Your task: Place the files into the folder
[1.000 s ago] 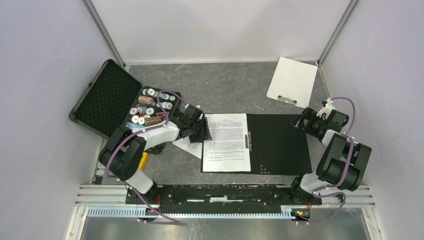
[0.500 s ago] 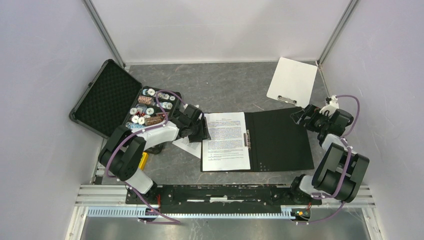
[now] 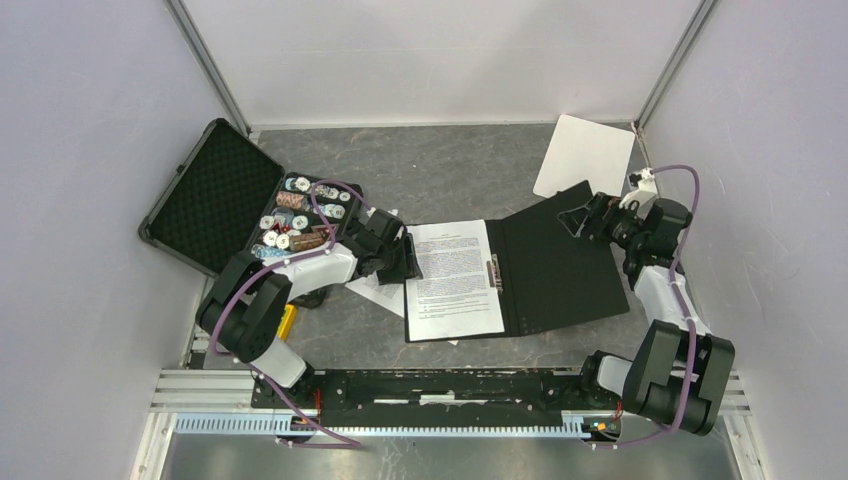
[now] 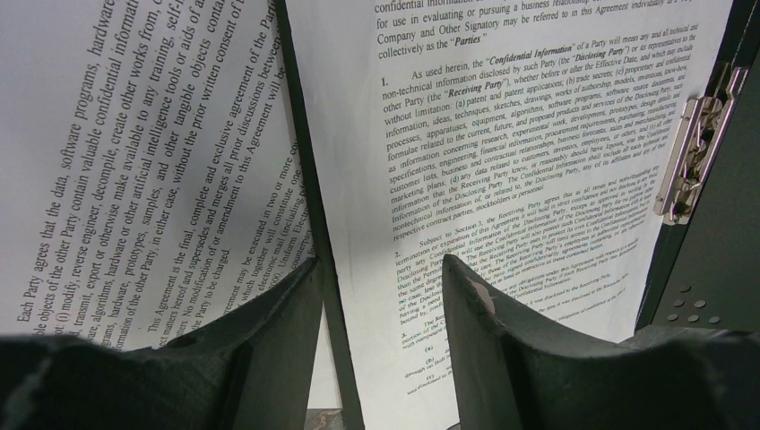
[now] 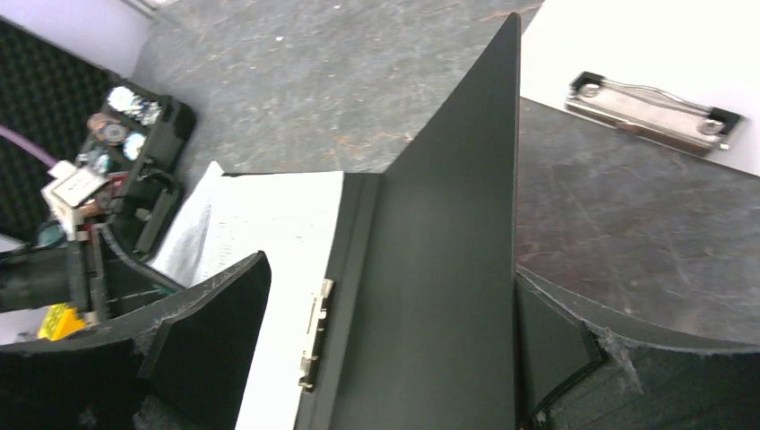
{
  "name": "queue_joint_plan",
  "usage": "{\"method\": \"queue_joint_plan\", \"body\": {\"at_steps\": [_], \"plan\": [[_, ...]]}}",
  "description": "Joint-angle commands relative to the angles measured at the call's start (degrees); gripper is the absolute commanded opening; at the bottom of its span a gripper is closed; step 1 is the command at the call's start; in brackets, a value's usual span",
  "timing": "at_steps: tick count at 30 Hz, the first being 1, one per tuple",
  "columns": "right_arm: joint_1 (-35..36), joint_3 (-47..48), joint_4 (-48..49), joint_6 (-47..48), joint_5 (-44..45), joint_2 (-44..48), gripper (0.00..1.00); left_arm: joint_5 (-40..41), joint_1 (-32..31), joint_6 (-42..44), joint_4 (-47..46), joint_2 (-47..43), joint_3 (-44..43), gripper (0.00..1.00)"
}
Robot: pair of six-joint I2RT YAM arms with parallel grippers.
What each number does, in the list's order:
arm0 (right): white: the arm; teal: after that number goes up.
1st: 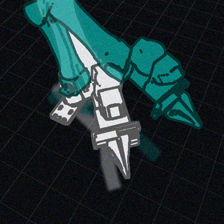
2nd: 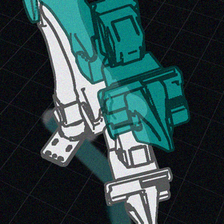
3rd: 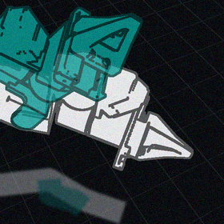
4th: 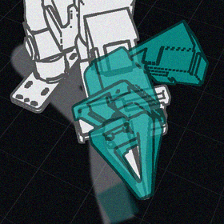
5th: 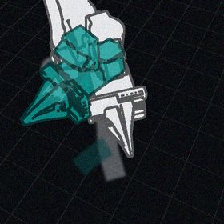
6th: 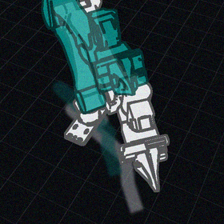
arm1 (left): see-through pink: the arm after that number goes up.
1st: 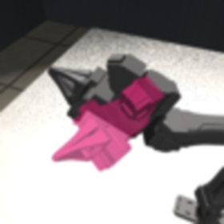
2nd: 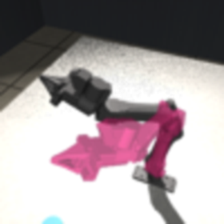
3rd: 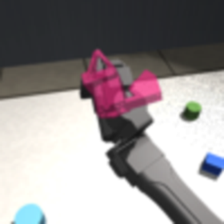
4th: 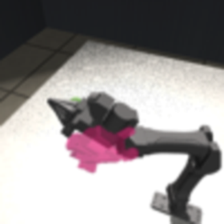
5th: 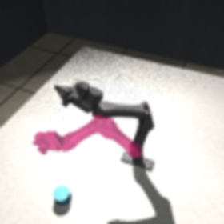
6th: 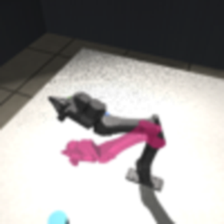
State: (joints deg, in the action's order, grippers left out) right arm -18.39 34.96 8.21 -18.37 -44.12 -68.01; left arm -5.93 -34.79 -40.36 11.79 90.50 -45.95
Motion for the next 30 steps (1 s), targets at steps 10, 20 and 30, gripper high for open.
{"method": "queue_joint_plan", "body": {"at_steps": [10,20,30], "plan": [[9.80,8.33,-5.98,-14.00,-12.89,10.71,0.97,-4.57,-0.55,-0.42,-6.36,-1.00,1.21,0.61],[17.99,2.05,16.22,-30.37,-11.42,11.45,0.96,-6.28,-0.46,-0.69,-5.99,-2.25,0.54,0.62],[26.91,6.46,12.29,-25.26,-8.15,7.22,0.96,-5.06,0.38,-2.29,-3.04,-9.45,0.11,0.66]]}}
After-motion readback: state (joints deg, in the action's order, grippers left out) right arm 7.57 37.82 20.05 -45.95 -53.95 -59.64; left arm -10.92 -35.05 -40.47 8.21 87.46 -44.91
